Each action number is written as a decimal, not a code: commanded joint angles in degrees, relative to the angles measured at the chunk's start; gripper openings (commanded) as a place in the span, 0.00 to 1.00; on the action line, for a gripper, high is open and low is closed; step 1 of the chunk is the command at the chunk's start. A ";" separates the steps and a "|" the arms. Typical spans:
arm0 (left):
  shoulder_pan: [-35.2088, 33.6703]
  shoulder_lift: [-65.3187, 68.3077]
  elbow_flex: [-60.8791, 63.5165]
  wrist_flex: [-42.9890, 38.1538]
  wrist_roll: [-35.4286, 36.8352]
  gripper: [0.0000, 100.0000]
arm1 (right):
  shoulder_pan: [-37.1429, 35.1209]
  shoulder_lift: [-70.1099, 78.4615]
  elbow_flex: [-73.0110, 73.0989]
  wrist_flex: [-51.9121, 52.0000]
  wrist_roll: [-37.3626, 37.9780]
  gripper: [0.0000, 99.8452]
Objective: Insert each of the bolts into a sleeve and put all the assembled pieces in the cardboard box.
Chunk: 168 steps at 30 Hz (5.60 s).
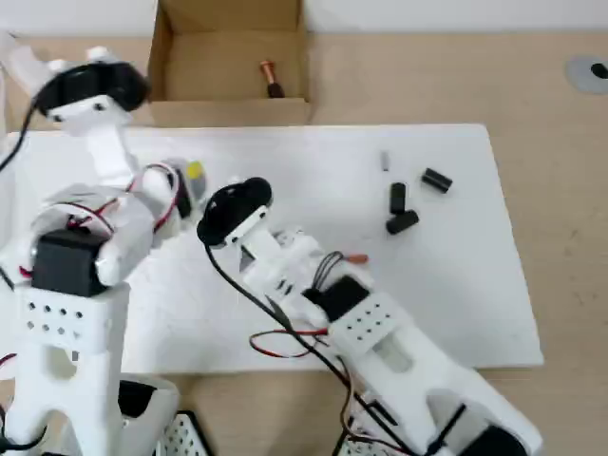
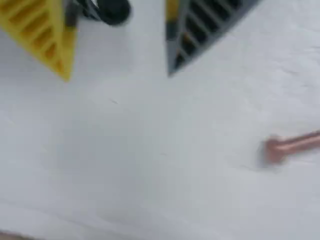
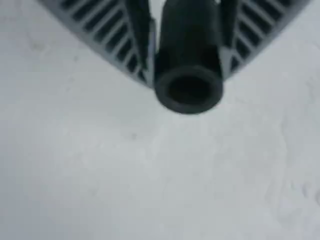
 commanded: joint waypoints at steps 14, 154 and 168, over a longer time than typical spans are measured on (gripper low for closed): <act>-31.65 -0.31 -12.04 0.09 4.13 0.14 | -0.57 5.67 -3.65 0.26 1.49 0.01; 27.87 53.85 -28.92 11.34 -52.75 0.14 | 87.52 -24.75 -28.18 38.68 -18.81 0.01; 33.23 72.31 -43.87 12.92 -51.16 0.14 | 87.25 -24.75 -28.18 38.51 -18.46 0.01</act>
